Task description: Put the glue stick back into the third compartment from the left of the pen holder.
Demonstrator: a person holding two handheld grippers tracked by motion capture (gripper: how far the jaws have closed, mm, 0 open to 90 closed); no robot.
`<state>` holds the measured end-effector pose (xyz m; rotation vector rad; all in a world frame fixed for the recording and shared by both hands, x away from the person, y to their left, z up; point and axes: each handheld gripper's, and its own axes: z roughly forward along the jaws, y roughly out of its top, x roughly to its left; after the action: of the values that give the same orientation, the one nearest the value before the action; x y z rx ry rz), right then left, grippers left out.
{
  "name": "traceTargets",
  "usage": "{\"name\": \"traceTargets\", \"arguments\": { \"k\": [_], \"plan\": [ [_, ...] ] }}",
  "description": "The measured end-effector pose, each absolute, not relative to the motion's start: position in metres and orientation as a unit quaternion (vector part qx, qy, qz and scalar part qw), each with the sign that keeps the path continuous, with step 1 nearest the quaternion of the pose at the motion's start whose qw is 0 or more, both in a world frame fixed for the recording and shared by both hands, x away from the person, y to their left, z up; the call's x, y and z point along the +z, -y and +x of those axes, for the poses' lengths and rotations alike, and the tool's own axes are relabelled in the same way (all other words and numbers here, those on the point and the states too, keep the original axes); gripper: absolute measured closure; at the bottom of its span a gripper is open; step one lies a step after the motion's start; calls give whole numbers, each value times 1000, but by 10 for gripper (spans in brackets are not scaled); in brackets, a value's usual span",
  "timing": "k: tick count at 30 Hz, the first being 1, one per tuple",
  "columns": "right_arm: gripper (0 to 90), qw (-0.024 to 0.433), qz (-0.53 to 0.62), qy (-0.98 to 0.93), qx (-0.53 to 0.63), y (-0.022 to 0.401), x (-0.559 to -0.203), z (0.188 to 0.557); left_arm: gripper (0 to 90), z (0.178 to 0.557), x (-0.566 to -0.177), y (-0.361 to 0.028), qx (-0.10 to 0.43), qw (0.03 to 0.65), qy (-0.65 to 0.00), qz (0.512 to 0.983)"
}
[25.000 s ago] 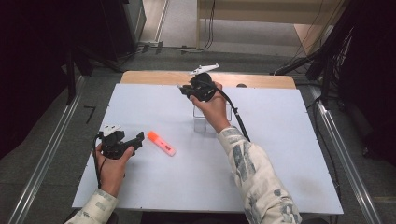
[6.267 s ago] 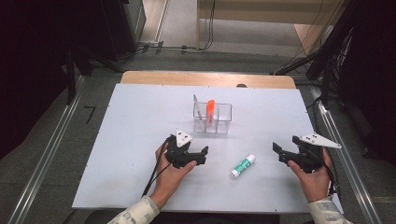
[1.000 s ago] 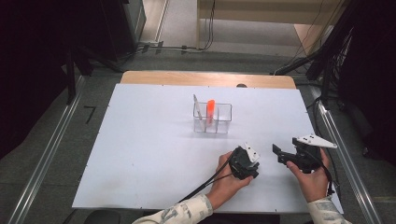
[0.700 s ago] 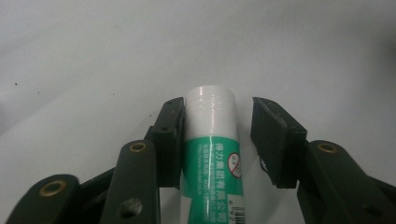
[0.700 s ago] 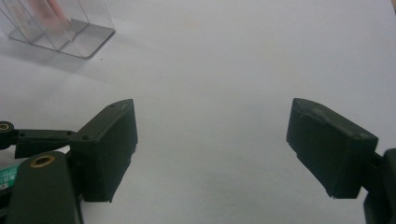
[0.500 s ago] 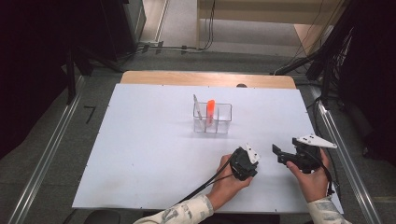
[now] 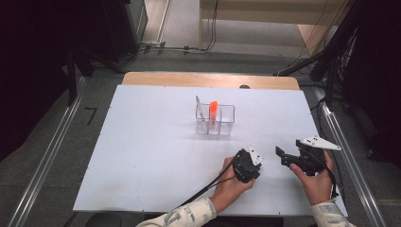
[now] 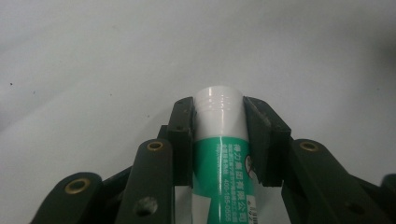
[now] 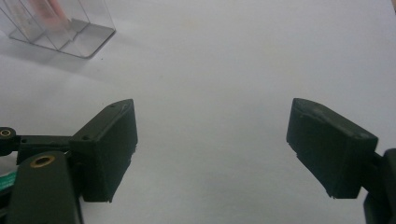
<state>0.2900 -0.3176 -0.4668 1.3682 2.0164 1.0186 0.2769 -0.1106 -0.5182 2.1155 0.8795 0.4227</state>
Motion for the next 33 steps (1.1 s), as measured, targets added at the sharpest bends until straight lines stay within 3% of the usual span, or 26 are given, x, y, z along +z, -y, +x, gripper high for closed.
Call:
{"name": "traceTargets", "arguments": {
  "k": [33],
  "plan": [
    [153,247,503,-740,372,318,-468,291,662,278,-512,97,145,419,-360,821]
  ]
}}
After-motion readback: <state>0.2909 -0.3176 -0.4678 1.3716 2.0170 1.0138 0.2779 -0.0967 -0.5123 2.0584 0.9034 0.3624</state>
